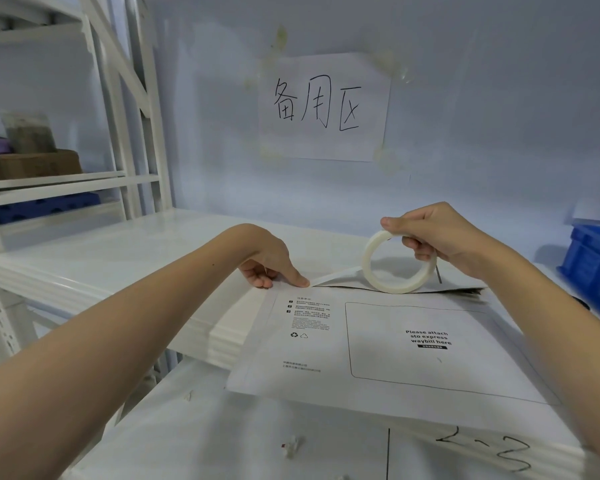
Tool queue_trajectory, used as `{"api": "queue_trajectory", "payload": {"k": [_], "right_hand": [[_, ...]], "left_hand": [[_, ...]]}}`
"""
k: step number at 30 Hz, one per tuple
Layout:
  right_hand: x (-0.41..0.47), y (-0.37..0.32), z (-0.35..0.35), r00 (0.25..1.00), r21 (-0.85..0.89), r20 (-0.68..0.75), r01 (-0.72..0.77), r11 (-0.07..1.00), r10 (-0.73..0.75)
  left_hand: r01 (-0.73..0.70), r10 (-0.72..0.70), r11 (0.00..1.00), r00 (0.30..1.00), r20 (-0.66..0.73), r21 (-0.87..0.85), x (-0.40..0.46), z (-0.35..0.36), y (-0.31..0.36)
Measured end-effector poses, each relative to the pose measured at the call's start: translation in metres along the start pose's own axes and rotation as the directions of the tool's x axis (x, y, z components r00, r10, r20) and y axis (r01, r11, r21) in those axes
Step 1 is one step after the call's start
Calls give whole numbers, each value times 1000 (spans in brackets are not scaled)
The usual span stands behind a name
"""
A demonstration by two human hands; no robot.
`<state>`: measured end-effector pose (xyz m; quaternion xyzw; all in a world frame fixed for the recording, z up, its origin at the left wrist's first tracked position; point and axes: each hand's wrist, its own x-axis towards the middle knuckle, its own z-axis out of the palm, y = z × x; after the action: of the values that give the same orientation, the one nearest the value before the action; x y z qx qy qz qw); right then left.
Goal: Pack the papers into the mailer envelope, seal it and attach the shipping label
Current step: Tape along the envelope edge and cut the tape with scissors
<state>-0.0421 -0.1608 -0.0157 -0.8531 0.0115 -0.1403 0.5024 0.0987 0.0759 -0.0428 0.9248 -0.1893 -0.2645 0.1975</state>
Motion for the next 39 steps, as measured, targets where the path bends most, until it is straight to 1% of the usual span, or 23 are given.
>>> {"api": "queue_trajectory", "payload": {"k": [6, 10, 12, 14, 17, 19, 22, 24, 26, 28, 33, 39], "right_hand": [[-1, 3, -11, 1000, -79, -15, 11, 997, -12], [-1, 12, -14, 1000, -70, -3, -10, 998, 9], [-1, 19, -17, 997, -15, 26, -75, 997, 76], [-2, 27, -21, 984, 85, 101, -157, 984, 149], [-3, 36, -20, 958, 193, 221, -229, 954, 185], [-2, 39, -17, 940, 263, 273, -278, 924, 205], [0, 41, -16, 930, 361, 310, -309, 880, 199], [0, 40, -16, 930, 431, 310, -323, 843, 198], [0, 38, -17, 932, 465, 300, -329, 822, 203], [0, 36, -17, 933, 450, 298, -322, 833, 200], [2, 35, -16, 943, 413, 275, -293, 862, 188], [4, 34, -15, 962, 379, 195, -255, 890, 192]], "left_hand": [[10, -10, 1000, 1000, 7, -4, 0, 0, 1], [13, -13, 1000, 1000, 4, -3, 1, 0, 1], [21, -21, 1000, 1000, -1, 1, 1, 0, 1], [28, -28, 1000, 1000, -4, 7, 1, 1, 1], [32, -32, 999, 999, -2, 15, 2, 0, 2], [34, -34, 999, 999, -1, 34, 3, -1, 2], [48, -48, 993, 999, 1, 108, 4, -3, 3], [51, -51, 988, 999, -3, 146, 3, -5, 5], [39, -39, 986, 999, -6, 162, 1, -6, 8], [2, -2, 991, 1000, -1, 134, -2, -5, 12], [-146, 147, 987, 989, 13, -73, -6, 5, 17], [-161, 168, 967, 986, 21, -198, -11, 14, 13]]}}
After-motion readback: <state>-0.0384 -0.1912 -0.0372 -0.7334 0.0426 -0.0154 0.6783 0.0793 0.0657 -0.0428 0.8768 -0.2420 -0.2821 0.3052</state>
